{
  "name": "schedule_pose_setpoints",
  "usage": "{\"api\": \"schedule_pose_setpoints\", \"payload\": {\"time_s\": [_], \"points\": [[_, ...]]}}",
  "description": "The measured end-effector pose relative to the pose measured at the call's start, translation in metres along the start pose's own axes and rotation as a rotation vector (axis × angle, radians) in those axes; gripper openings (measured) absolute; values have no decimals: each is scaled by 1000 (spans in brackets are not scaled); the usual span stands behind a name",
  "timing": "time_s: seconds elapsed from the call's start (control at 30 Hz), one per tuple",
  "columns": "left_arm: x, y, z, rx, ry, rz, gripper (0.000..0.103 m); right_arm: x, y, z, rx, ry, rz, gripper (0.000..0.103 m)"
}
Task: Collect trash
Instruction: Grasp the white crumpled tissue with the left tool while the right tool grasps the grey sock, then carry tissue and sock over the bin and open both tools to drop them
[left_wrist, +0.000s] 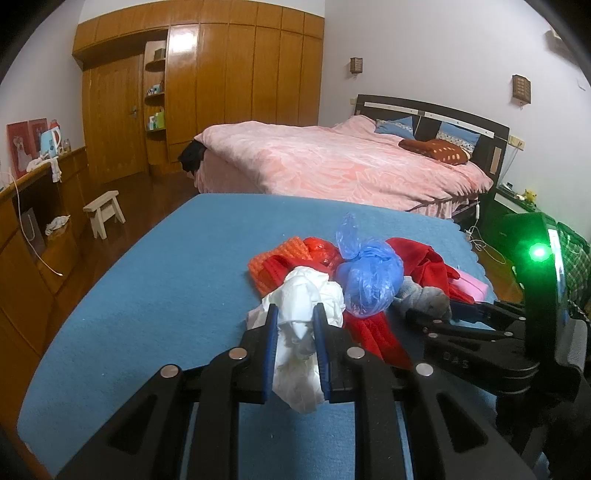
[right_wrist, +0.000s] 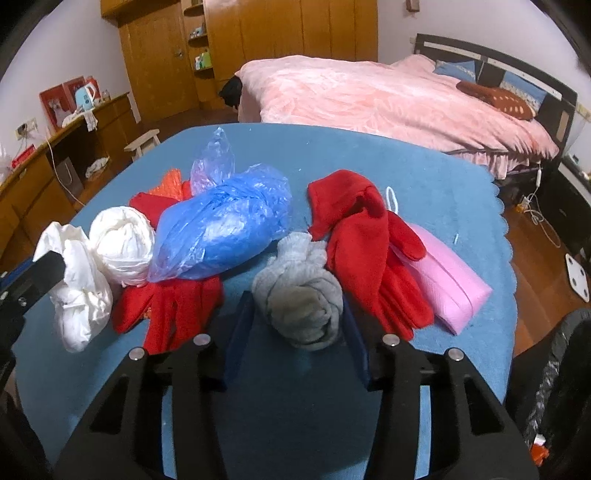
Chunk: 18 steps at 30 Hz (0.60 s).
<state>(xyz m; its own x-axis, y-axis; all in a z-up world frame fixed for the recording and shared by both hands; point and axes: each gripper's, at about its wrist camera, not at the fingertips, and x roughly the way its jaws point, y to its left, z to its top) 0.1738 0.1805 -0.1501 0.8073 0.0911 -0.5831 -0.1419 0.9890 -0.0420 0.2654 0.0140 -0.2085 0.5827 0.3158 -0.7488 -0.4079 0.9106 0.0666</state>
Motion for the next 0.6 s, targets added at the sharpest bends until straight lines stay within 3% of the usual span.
{"api": "schedule_pose_setpoints", "payload": {"time_s": [0.6], "points": [[-36, -30, 24, 14, -16, -40, 19, -83, -12, -9, 22, -82, 38, 46]]}}
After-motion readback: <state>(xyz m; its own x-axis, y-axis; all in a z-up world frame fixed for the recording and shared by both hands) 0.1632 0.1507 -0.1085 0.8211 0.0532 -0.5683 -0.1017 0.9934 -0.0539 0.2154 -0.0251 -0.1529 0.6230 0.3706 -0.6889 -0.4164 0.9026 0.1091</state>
